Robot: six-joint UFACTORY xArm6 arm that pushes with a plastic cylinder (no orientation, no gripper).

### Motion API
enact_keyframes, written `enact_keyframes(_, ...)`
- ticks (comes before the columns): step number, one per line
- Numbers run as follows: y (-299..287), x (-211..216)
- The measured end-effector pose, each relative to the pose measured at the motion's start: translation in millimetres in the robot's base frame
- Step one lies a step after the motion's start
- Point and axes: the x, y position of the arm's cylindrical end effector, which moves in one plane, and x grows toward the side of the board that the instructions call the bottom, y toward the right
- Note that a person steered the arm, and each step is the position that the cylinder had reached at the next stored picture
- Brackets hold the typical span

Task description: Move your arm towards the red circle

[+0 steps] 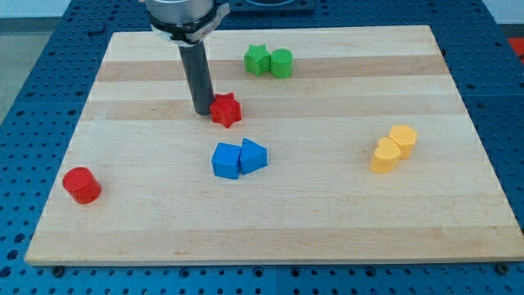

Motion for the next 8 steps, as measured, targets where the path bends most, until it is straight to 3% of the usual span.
enact_keyframes(3, 39, 1)
enact_keyframes(5, -26, 2)
enact_keyframes(8, -164, 54)
